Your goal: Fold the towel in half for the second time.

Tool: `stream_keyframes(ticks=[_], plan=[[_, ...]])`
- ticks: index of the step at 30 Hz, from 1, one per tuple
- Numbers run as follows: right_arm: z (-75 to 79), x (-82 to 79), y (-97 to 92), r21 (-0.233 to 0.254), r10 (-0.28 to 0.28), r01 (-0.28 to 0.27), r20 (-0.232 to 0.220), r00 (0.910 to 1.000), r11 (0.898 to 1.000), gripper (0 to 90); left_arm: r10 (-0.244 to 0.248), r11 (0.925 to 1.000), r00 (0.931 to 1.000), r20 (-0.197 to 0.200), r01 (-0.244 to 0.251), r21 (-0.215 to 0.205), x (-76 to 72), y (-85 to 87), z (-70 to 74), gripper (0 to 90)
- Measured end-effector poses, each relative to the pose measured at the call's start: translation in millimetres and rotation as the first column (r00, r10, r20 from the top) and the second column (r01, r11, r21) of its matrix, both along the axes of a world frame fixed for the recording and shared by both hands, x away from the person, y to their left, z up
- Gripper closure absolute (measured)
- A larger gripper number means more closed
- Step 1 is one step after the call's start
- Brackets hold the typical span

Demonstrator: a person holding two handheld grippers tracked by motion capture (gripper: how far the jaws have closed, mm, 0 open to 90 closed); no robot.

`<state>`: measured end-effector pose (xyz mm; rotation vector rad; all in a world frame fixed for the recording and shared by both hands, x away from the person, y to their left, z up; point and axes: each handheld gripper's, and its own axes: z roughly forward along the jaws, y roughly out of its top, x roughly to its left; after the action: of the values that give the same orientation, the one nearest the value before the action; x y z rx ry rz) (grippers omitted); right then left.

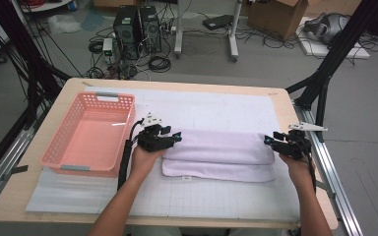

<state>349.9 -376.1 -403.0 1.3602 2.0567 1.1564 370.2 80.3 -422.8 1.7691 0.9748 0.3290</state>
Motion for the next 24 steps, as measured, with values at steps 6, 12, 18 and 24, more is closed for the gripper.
stream_keyframes(ticks=[6,12,18,24], plan=[[-0.6,-9.1,0.1,-0.007,0.037,-0.037,-0.012,0.9992,0.999,48.4,-0.018,0.9998,0.9997,-0.019,0.017,-0.005,-9.5,4.5,-7.4,41.4],[-9.0,-22.1,-1.5,0.015,0.081,-0.081,-0.035,0.9961,0.997,50.4,-0.103,0.9946,0.9941,-0.033,0.103,-0.011,-16.8,4.2,-10.9,39.1],[-17.8,-27.0,-1.3,-0.029,0.096,-0.098,-0.058,0.9937,0.995,78.7,-0.121,0.9873,0.9894,-0.081,0.128,0.094,-24.0,-2.2,-16.0,74.2],[-18.9,-47.3,-5.7,-0.009,0.104,-0.104,0.000,0.9946,0.995,85.6,-0.123,0.9895,0.9919,-0.030,0.125,0.072,-43.0,3.8,-18.3,81.3]])
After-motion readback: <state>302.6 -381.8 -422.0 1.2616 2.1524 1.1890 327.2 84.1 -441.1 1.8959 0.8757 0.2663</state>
